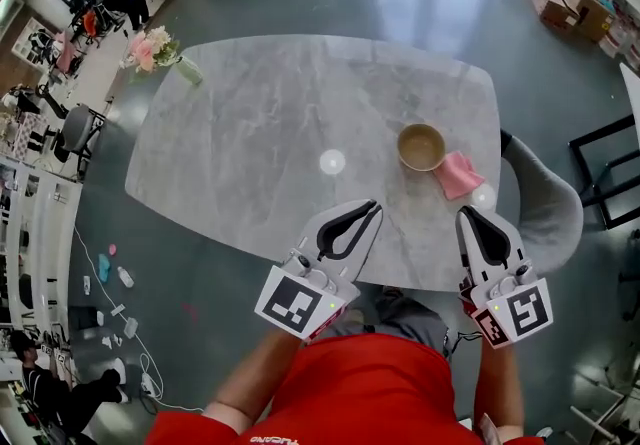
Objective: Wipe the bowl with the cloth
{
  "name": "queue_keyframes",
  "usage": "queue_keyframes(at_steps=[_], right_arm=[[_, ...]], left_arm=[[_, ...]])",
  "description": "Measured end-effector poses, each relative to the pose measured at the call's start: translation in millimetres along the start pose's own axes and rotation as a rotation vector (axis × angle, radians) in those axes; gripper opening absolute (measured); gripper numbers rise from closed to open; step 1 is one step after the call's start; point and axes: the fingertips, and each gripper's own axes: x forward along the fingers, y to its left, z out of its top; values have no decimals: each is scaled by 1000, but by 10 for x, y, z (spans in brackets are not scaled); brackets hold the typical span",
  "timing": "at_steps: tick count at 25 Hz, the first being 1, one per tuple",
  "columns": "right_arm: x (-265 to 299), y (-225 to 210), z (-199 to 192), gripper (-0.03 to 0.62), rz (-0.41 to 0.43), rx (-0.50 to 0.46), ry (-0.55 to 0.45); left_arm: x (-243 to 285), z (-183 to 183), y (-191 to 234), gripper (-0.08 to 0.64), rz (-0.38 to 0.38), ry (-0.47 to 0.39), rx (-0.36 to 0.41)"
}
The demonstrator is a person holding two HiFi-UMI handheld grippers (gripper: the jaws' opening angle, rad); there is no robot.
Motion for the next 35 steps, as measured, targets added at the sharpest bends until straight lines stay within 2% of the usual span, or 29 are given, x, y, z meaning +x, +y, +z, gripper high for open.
queue_keyframes(at_steps=[7,11,15,19,24,27,29,35], right_arm=[[215,-386,-117,3,36,-13,48],[303,-524,-234,3,58,-16,77],[392,-684,-345,3,74,-34,109],[507,-836,-563,3,73,-93,179],[691,-944,-928,3,64,-199,297],[799,-951,-1176,15,63,-280,382],[838,-961,-1319,66,65,-319,435],[897,-1052,-1689,90,66,-405,574]], left_arm=[[475,-182,114,8,6,72,1],[665,-318,180,12,13,101,54],[811,-481,240,55,30,156,46],[935,-670,335,81,25,210,57],[1106,-910,594,130,23,289,-55],[1193,-1059,774,158,15,324,-161],[1263,-1138,878,164,17,344,-241],[1489,-1431,1106,172,26,420,-449]])
